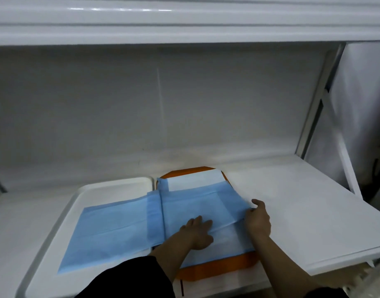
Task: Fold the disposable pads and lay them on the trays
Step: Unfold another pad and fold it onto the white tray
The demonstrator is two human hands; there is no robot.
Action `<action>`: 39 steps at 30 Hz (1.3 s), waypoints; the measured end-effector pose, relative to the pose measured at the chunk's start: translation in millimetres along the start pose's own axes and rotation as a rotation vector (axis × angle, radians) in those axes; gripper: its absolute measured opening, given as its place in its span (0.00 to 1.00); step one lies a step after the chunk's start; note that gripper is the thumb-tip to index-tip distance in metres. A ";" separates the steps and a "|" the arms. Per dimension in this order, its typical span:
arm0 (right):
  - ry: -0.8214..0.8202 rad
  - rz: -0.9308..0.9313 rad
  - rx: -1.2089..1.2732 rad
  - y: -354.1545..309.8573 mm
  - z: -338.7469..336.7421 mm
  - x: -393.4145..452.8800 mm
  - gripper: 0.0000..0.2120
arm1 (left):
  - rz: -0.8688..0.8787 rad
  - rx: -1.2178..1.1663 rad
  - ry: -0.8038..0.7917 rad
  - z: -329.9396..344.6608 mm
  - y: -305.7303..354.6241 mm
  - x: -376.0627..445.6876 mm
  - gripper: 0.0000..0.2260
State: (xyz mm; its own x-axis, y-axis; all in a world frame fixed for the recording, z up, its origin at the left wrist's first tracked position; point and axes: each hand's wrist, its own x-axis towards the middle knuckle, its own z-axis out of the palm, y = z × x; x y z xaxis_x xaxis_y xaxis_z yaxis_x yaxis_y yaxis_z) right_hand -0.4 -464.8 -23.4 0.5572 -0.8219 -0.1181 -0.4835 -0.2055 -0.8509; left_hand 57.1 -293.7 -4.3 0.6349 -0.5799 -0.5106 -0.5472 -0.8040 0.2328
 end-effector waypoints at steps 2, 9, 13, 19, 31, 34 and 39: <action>0.014 0.004 -0.077 1.7 -2.9 -1.7 0.22 | 0.000 0.022 -0.029 1.5 -2.2 -0.9 0.28; -0.008 -0.158 -0.304 -28.2 -0.6 -21.6 0.24 | -0.040 -0.075 0.083 -16.2 -17.4 -22.2 0.31; -0.132 -0.300 -0.287 -60.6 18.5 -44.3 0.17 | -0.098 -0.188 0.304 -29.1 -43.8 -43.9 0.28; -0.448 -0.462 -0.390 -96.8 75.0 -91.0 0.18 | -0.167 -0.375 0.454 -40.0 -109.0 -68.9 0.21; -0.587 -0.482 -0.704 -85.3 163.9 -148.7 0.33 | -0.167 -0.503 0.333 -0.4 -173.1 -79.5 0.24; -0.462 -0.525 -0.802 -81.2 169.3 -152.1 0.31 | -0.174 -0.517 0.318 3.8 -172.8 -78.3 0.24; -0.353 -0.569 -0.843 -82.3 168.2 -151.7 0.19 | -0.200 -0.546 0.266 4.3 -170.4 -81.7 0.26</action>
State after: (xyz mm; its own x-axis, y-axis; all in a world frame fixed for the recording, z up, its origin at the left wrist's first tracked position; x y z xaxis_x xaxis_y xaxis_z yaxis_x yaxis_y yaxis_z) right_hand 68.4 -233.8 -21.5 0.9454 -0.3177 -0.0724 -0.3259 -0.9203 -0.2165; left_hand 96.1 -108.8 -5.8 0.8482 -0.3677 -0.3812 -0.0914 -0.8106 0.5784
